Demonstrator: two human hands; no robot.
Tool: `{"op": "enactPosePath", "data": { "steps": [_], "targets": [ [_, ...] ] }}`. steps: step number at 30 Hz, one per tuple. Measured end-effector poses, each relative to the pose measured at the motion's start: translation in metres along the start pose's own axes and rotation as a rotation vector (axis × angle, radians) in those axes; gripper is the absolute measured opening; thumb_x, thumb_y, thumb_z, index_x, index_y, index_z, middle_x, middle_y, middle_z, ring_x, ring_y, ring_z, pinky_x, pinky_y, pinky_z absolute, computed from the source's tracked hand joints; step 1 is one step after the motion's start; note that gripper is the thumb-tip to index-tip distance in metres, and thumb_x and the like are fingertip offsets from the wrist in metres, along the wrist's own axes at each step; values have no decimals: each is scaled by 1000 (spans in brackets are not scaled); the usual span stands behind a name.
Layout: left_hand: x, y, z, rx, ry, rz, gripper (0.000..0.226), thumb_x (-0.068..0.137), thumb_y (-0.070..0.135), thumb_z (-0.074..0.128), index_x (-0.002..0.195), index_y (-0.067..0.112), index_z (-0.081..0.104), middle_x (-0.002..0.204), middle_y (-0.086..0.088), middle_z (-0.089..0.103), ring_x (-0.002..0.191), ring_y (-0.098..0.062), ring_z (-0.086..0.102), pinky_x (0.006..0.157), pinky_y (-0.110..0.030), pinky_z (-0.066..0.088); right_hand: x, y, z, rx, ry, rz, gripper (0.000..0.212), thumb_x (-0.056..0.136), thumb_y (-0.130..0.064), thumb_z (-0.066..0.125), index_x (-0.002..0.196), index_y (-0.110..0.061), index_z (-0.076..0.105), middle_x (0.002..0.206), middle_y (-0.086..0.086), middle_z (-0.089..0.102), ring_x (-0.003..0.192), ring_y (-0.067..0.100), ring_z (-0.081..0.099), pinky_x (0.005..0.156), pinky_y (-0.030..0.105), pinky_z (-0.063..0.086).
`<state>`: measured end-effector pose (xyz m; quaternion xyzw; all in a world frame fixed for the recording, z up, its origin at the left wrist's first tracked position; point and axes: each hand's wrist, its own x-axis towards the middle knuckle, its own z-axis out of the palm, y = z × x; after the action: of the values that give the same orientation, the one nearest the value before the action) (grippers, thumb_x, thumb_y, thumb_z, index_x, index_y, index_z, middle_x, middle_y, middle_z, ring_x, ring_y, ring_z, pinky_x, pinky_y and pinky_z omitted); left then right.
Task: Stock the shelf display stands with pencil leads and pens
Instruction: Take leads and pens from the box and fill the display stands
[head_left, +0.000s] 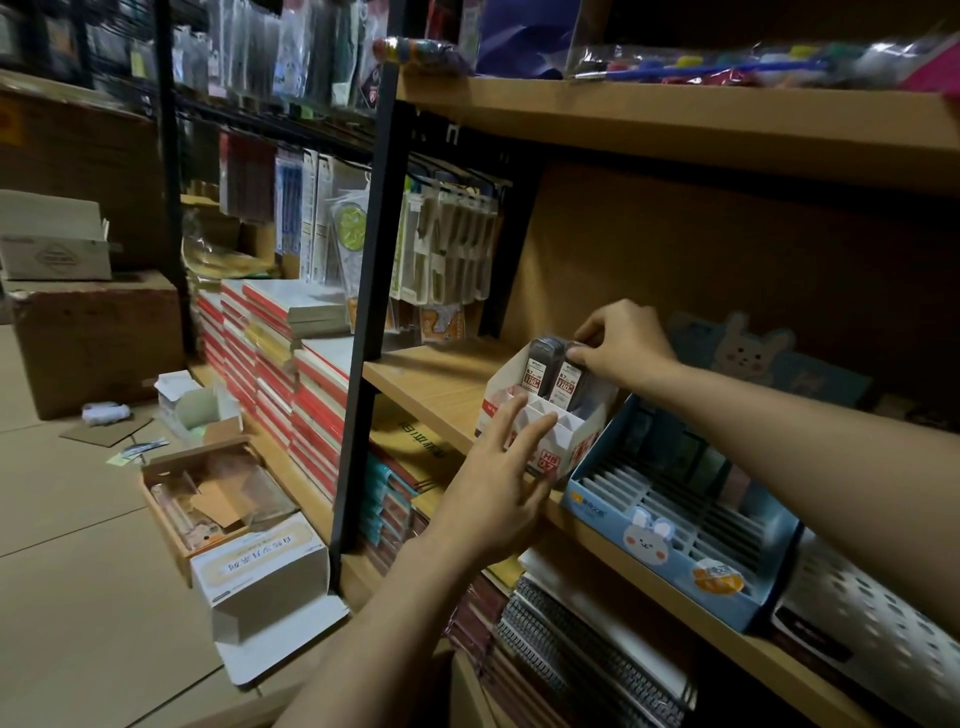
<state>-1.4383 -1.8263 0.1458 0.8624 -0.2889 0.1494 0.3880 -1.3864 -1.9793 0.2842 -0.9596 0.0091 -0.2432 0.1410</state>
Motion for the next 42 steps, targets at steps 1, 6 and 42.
{"op": "enactPosePath", "data": {
  "steps": [1, 6, 42],
  "targets": [
    [0, 0, 0, -1, 4, 5, 64, 95, 39, 52, 148, 45, 17, 155, 26, -12, 148, -12, 2, 114, -35, 26, -2, 0, 4, -26, -7, -12, 18, 85, -20, 74, 100, -11, 72, 100, 7, 71, 87, 17, 64, 77, 34, 57],
    [-2, -3, 1, 24, 20, 38, 68, 95, 33, 55, 148, 44, 15, 155, 25, -12, 147, -11, 0, 113, -32, 25, -6, 1, 12, -189, 13, -72, 19, 90, -26, 68, 105, -15, 73, 105, 8, 70, 102, 29, 62, 85, 44, 54],
    [-46, 60, 46, 215, -286, 293, 71, 94, 33, 54, 152, 38, 13, 160, 6, -17, 147, -20, -18, 121, -46, 14, -274, 105, -52, -408, -299, 150, 67, 97, -62, 19, 154, -35, -5, 164, -5, 0, 151, 25, -2, 121, 51, 4]
  ]
}}
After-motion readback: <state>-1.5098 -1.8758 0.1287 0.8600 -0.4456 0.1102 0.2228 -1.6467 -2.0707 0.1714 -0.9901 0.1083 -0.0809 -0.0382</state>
